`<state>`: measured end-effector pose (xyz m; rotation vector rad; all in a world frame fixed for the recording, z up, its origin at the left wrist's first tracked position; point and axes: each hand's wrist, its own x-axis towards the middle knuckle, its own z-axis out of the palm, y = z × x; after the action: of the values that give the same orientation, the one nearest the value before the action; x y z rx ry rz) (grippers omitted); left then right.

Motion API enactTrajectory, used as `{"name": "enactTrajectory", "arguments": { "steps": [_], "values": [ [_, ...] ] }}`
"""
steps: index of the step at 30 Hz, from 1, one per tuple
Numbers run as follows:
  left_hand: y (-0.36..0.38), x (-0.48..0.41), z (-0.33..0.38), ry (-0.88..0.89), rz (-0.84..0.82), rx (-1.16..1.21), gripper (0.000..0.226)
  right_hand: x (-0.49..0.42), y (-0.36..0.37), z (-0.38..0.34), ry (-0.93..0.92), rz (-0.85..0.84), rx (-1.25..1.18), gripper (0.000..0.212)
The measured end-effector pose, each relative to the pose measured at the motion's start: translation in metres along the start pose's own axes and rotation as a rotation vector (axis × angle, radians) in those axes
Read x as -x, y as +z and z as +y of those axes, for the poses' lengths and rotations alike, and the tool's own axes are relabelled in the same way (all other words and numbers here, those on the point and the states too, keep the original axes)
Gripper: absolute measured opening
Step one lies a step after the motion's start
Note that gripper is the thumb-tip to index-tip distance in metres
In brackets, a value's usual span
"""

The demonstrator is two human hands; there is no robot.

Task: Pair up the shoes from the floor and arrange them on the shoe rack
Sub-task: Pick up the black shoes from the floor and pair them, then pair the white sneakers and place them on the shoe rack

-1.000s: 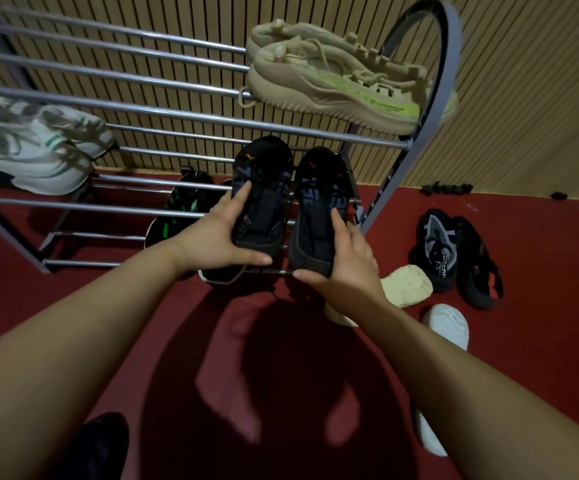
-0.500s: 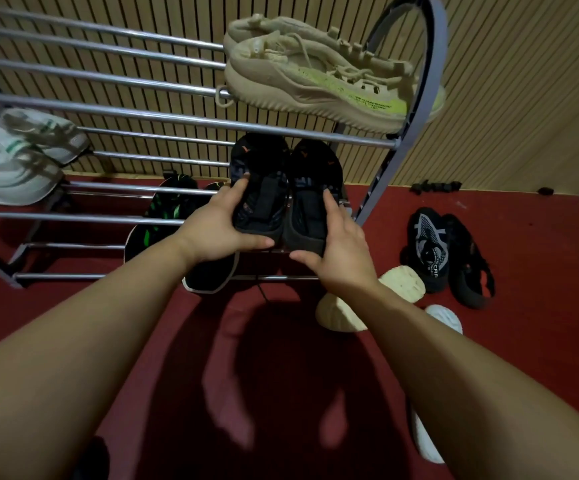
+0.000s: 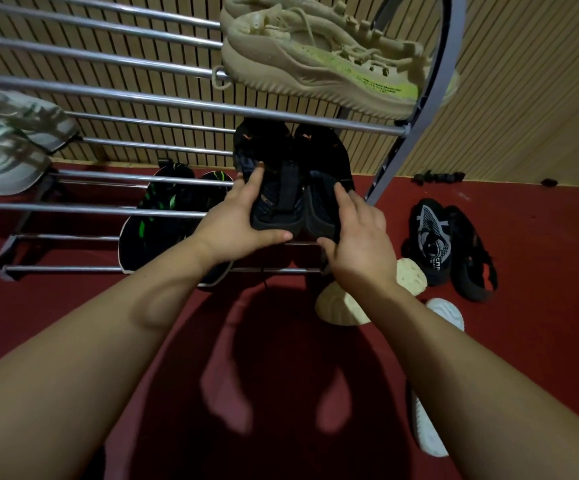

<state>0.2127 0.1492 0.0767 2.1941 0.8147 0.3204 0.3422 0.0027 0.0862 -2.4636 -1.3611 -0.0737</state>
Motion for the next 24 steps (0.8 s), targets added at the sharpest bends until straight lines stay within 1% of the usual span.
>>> {"name": "enactTrajectory", "arguments": {
  "steps": [3,8,11,13,15,17,19,21,22,24],
  "values": [
    [0.001,-0.004,0.004,-0.004,-0.004,-0.057,0.111,-0.003,-0.001,0.000,-0.041,0.047,0.052,0.081],
    [0.000,-0.003,0.010,-0.035,-0.015,-0.088,0.114,0.004,0.002,0.000,-0.003,0.063,0.016,0.079],
    [0.005,0.008,0.014,-0.036,0.059,-0.089,0.111,0.020,-0.004,0.014,-0.018,0.031,0.009,0.077],
    [0.015,0.021,0.018,-0.031,0.135,-0.181,0.111,0.035,-0.010,0.033,-0.030,0.002,0.048,0.074],
    [0.030,0.037,0.022,0.027,0.214,-0.309,0.109,0.053,-0.015,0.058,0.005,-0.017,0.068,0.071],
    [0.044,0.051,0.031,0.195,0.239,-0.413,0.107,0.074,-0.019,0.084,0.111,-0.029,0.089,0.070],
    [0.058,0.060,0.042,0.410,0.154,-0.506,0.105,0.094,-0.024,0.108,0.262,-0.046,0.096,0.070],
    [0.075,0.066,0.053,0.597,0.012,-0.600,0.098,0.113,-0.027,0.127,0.400,-0.091,0.088,0.073],
    [0.084,0.068,0.058,0.629,-0.070,-0.649,0.097,0.121,-0.027,0.135,0.448,-0.123,0.088,0.075],
    [0.100,0.071,0.064,0.546,-0.227,-0.687,0.102,0.132,-0.025,0.147,0.500,-0.196,0.090,0.079]
  ]
}}
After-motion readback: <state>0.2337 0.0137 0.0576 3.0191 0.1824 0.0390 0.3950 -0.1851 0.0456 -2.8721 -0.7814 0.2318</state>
